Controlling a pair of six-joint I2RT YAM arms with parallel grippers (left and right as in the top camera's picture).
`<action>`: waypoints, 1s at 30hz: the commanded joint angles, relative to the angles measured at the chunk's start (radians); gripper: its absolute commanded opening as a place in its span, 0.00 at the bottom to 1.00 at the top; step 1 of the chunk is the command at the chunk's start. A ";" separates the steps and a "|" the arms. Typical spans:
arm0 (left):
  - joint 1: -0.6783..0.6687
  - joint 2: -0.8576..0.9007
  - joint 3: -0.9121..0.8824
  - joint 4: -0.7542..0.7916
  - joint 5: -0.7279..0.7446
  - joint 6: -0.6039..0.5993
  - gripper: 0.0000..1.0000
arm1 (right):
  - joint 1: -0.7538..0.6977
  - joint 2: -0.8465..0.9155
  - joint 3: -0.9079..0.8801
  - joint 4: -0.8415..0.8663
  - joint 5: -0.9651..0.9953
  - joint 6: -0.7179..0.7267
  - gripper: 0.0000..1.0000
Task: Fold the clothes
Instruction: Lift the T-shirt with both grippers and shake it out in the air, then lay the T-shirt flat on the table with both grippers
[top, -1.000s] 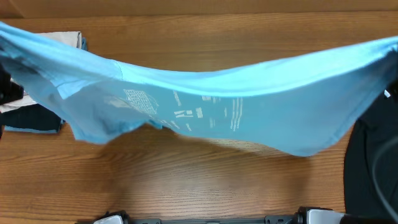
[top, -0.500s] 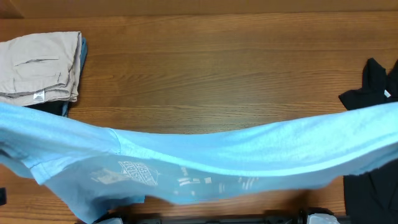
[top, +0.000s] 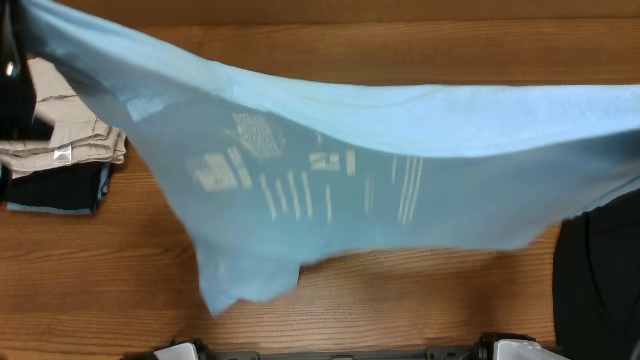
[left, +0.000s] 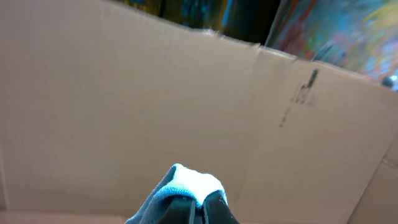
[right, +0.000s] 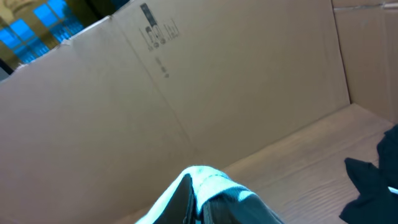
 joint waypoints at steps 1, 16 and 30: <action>0.004 -0.126 0.037 0.006 -0.050 -0.001 0.04 | -0.003 -0.019 0.062 -0.012 0.007 -0.003 0.04; 0.004 -0.297 0.019 -0.110 -0.164 -0.002 0.04 | -0.003 -0.143 0.083 -0.040 0.006 0.036 0.04; 0.002 0.254 -0.142 -0.240 -0.150 0.018 0.04 | -0.003 0.137 -0.581 0.101 0.098 0.080 0.04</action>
